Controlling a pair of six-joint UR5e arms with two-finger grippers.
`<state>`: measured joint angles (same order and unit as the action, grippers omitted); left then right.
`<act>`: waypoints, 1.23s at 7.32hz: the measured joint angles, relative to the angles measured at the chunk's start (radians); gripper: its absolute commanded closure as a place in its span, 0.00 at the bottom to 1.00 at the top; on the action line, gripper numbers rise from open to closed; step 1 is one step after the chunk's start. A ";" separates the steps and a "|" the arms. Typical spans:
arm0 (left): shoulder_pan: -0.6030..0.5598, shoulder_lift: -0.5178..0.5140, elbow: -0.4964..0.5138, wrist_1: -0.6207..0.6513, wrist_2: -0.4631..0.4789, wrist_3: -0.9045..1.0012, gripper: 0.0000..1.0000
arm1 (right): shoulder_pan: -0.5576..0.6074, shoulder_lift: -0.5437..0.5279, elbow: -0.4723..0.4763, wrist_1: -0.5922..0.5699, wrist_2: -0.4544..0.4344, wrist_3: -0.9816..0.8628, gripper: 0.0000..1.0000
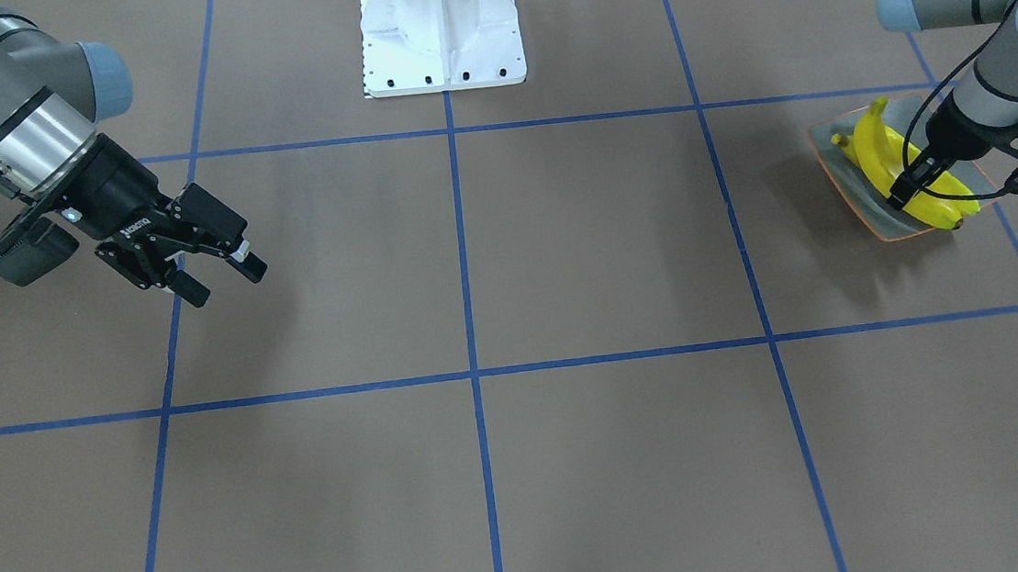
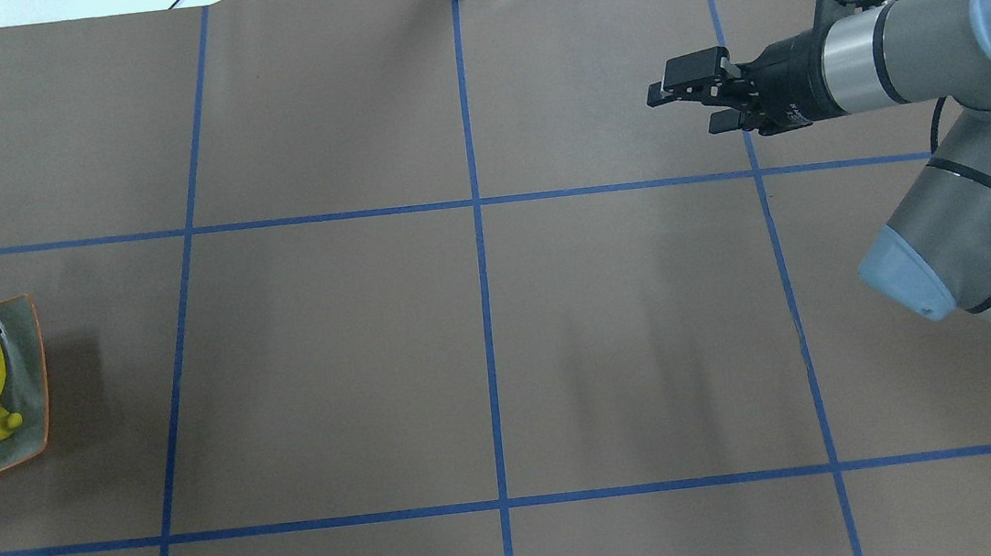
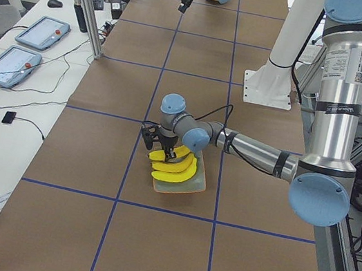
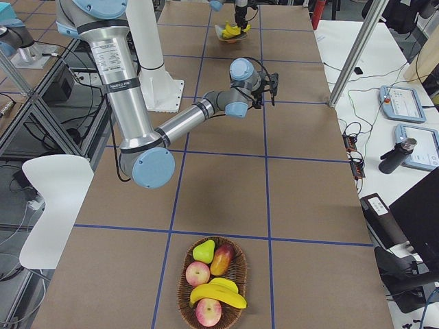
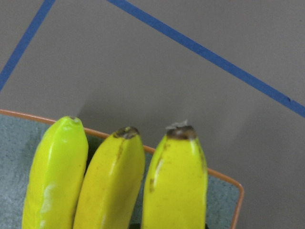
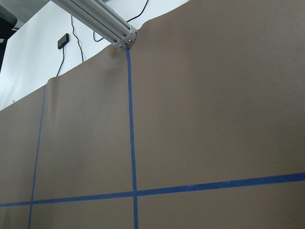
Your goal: Transfer all bananas from basket to plate
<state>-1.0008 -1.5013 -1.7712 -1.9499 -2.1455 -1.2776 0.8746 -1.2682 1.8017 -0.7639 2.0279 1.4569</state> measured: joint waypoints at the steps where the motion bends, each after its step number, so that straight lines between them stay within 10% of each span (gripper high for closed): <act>1: 0.002 -0.004 0.001 0.002 0.004 0.000 1.00 | 0.001 -0.001 0.001 0.000 0.000 0.000 0.00; 4: 0.005 -0.027 0.004 0.010 0.002 -0.005 1.00 | 0.001 -0.002 0.002 0.000 -0.001 0.000 0.00; 5: 0.006 -0.028 0.007 0.011 0.002 -0.007 0.85 | 0.001 -0.002 0.002 0.000 -0.002 0.000 0.00; 6: 0.006 -0.028 0.011 0.011 0.004 -0.007 0.13 | 0.001 -0.002 0.002 0.000 -0.002 0.000 0.00; 9: 0.007 -0.026 0.018 0.010 0.011 -0.001 0.00 | 0.001 -0.003 0.005 0.001 -0.002 0.001 0.00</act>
<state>-0.9942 -1.5268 -1.7531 -1.9403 -2.1345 -1.2787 0.8759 -1.2708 1.8062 -0.7628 2.0264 1.4576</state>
